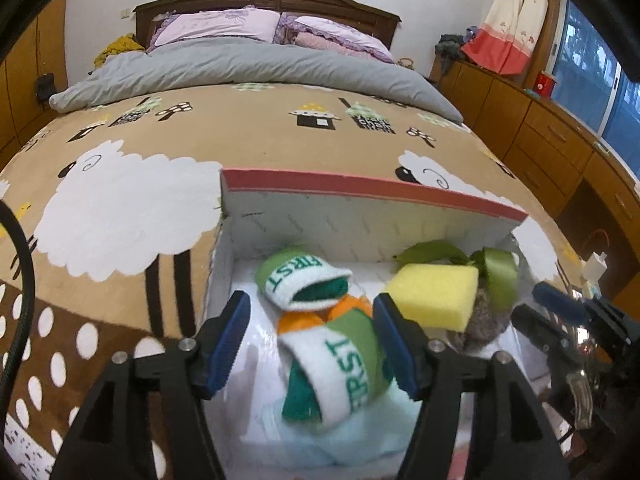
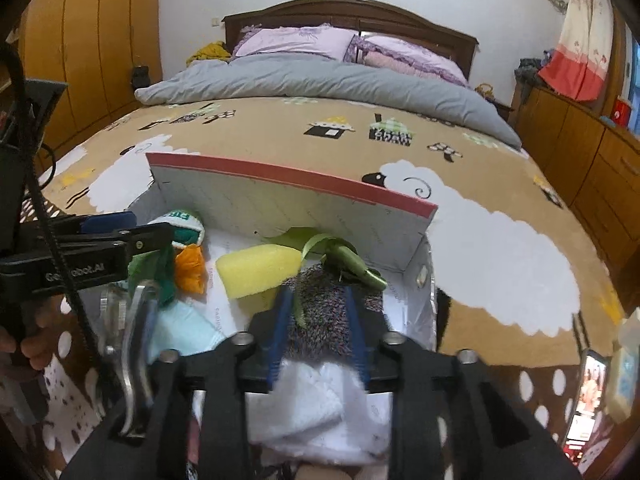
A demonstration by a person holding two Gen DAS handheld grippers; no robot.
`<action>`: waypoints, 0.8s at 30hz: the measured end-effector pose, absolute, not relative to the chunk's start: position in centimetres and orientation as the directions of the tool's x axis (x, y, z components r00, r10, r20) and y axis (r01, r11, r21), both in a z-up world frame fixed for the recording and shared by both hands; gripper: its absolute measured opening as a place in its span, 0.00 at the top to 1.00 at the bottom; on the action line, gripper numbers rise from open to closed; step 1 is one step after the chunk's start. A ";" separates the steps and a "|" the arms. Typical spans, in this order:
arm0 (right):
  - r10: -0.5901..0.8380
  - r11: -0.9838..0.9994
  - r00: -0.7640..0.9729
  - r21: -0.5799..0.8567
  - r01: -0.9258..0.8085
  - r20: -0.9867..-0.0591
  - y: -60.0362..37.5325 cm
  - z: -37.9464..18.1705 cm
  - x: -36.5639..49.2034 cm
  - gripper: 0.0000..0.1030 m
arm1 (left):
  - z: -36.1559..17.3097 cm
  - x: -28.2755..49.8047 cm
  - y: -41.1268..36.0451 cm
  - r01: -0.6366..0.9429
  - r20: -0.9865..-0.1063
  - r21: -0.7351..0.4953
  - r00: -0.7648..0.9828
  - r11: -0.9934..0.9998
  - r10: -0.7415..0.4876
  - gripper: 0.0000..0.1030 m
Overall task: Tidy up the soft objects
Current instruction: 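Open the left tool to release the sock while the right tool releases the ribbon, then grasp the pink sponge ball with the left tool while the right tool grasps the beige round sponge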
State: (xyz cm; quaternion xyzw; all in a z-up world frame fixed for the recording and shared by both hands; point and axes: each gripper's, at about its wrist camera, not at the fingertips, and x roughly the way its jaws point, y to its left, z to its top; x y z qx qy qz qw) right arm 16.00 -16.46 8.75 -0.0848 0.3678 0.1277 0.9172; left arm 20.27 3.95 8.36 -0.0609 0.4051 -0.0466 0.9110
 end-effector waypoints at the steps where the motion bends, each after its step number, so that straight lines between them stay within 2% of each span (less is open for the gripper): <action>1: 0.171 0.952 0.698 -0.066 -0.300 -0.695 -16.4 8.9 15.7 0.59 | 8.5 19.8 3.9 0.038 -0.732 -0.145 0.669 0.989 -0.133 0.35; 11: 0.226 0.942 0.714 -0.037 -0.333 -0.663 -17.4 11.0 11.8 0.57 | 9.7 15.5 2.1 0.127 -0.714 -0.166 0.668 0.978 -0.208 0.35; 24: 0.240 0.951 0.696 0.020 -0.309 -0.677 -21.1 11.1 7.6 0.57 | 9.7 11.0 -1.4 0.216 -0.704 -0.205 0.645 0.955 -0.297 0.35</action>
